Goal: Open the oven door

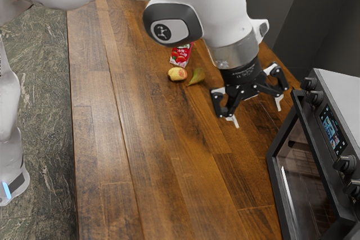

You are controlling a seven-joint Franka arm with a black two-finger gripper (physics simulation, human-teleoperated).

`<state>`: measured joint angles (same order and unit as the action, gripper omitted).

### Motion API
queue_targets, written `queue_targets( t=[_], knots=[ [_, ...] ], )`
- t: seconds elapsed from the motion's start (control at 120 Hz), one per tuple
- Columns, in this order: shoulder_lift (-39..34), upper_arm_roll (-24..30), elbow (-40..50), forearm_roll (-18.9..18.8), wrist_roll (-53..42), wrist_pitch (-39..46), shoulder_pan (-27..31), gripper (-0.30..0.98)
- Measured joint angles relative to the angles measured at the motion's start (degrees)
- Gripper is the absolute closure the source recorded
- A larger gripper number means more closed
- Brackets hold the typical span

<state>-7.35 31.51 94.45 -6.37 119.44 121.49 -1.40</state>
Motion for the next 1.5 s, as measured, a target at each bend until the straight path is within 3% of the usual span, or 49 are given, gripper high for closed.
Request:
queue_targets(
  t=[0.95,1.5],
  knots=[
    [19.8,-1.6,-11.9,-2.7,-12.1,8.8,-0.7,0.0],
    [23.1,-5.8,-12.3,-1.3,-15.5,10.0,-2.3,0.0]
  ],
)
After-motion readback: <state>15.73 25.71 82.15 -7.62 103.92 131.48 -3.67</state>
